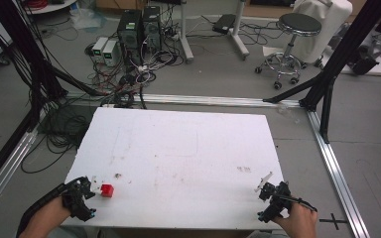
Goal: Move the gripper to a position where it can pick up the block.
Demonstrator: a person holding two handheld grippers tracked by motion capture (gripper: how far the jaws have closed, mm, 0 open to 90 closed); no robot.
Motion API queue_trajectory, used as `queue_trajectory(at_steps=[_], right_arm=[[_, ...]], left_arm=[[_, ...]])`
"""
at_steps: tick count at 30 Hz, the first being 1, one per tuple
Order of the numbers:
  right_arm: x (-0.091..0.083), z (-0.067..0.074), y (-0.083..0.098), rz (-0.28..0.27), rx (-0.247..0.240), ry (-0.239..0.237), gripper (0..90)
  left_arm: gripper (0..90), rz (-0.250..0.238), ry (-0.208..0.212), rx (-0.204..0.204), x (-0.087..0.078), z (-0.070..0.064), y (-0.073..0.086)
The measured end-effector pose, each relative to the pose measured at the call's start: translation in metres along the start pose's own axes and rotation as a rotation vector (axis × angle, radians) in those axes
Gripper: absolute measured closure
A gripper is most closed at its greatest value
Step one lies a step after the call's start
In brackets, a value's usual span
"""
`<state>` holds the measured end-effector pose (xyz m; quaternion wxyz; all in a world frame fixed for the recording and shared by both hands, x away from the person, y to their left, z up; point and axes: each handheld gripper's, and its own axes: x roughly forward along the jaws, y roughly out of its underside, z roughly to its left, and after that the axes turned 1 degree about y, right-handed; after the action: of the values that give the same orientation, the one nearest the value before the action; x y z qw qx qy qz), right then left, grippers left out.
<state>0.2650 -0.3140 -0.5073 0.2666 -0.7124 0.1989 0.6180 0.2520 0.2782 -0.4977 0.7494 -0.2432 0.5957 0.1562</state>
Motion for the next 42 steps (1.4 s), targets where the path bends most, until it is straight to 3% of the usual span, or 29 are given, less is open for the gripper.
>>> queue_trajectory(at_steps=[25,37,38,41,42], right_arm=[[0.0,0.002,-0.003,-0.006,-0.012,-0.003,5.3],[0.003,0.003,-0.006,0.001,-0.019,-0.008,5.3],[0.003,0.004,-0.006,0.003,-0.022,-0.008,5.3],[0.003,0.004,-0.006,0.001,-0.027,-0.006,5.3],[0.003,0.004,-0.007,-0.001,-0.023,-0.003,5.3]], left_arm=[[21.5,-0.027,-0.003,0.003,-0.008,0.003,0.006],[21.4,-0.026,0.015,0.131,-0.014,0.009,0.004],[21.5,-0.017,0.029,0.159,-0.014,0.011,0.004],[21.4,-0.009,0.029,0.17,-0.013,0.012,0.004],[21.5,0.001,0.032,0.191,-0.013,0.014,0.004]])
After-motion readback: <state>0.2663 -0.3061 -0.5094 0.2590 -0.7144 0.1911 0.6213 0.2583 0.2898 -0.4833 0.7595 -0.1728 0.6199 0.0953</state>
